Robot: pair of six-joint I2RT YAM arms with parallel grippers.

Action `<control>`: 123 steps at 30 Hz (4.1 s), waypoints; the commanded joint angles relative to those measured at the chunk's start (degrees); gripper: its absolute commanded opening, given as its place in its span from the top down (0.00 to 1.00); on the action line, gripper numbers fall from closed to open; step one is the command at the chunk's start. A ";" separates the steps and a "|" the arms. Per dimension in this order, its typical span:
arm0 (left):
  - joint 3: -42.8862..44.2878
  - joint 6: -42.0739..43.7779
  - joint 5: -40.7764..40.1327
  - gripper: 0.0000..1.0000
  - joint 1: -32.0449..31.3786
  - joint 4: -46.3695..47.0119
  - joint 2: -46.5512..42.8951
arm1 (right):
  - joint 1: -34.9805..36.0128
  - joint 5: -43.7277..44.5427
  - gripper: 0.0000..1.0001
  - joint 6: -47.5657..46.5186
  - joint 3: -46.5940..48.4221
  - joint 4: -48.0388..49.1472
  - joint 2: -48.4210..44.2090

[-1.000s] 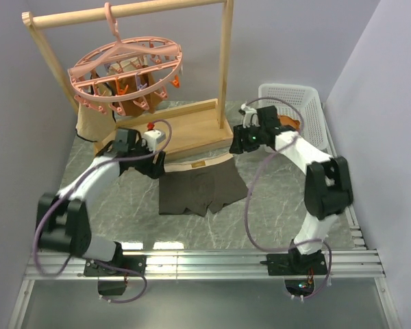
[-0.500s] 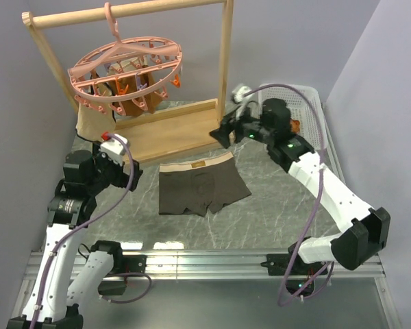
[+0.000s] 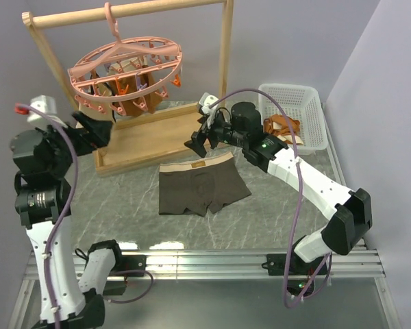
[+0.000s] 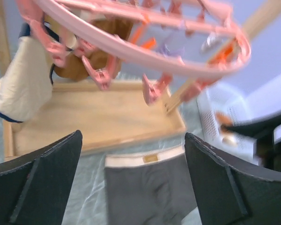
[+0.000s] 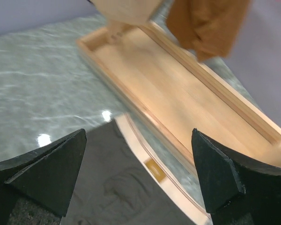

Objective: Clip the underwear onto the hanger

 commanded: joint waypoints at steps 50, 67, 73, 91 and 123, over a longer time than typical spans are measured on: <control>-3.46 -15.82 12.86 0.76 15.12 34.45 23.33 | 14.79 0.64 0.40 22.04 27.86 46.41 35.61; -3.02 -8.19 18.22 0.97 10.20 26.46 18.85 | 14.88 -1.20 0.51 21.95 26.82 45.01 35.09; -2.76 -5.28 19.63 0.98 9.85 21.64 16.21 | 14.88 -1.03 0.51 21.08 24.61 44.92 33.86; -5.57 -6.68 24.99 0.98 9.76 20.39 12.78 | 15.31 0.28 0.52 23.45 29.71 46.85 34.91; -9.44 -14.60 28.77 0.57 9.76 25.05 8.31 | 16.46 4.33 1.00 20.20 32.44 42.72 35.79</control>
